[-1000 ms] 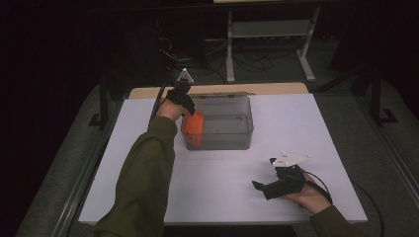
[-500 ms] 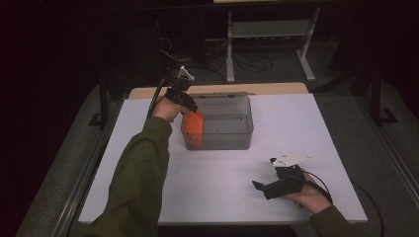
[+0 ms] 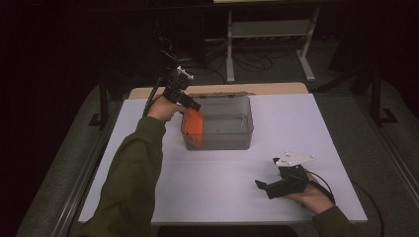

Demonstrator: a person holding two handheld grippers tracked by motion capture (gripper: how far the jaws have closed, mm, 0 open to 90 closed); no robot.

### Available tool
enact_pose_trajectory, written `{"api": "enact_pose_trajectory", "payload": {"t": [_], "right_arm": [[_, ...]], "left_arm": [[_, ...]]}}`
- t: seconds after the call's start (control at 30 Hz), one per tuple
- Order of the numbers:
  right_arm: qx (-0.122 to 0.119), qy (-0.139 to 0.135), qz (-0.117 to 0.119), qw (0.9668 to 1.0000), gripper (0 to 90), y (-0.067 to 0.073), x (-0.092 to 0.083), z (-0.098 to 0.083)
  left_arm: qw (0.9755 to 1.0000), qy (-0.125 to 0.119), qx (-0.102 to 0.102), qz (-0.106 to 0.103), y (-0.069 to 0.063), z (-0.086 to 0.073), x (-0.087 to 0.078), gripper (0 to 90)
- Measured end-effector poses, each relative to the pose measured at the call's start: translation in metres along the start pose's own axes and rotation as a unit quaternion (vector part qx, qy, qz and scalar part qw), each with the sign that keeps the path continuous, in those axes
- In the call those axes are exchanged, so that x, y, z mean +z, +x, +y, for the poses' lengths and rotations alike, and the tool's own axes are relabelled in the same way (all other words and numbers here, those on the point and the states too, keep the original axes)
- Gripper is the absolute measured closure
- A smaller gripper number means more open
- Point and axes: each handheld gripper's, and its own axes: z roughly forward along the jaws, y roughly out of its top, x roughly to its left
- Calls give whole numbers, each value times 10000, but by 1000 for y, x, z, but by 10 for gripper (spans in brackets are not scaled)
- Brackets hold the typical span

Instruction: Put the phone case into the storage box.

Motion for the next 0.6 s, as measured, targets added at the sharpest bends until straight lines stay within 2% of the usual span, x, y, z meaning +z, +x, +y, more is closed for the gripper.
{"api": "enact_pose_trajectory", "payload": {"t": [0.23,0.37,0.43,0.6], "right_arm": [[4,-5,12,10000,0,-1,0,0],[-4,-14,22,10000,0,-1,1,1],[-10,-12,16,10000,0,-1,1,1],[-16,-42,15,10000,0,-1,1,2]], "left_arm": [[9995,-137,278,-47,-3,0,1,326],[9989,-191,430,-50,-5,-1,0,144],[9985,-230,501,-43,-6,-2,-1,120],[9977,-269,592,-189,-10,-3,-2,0]]}}
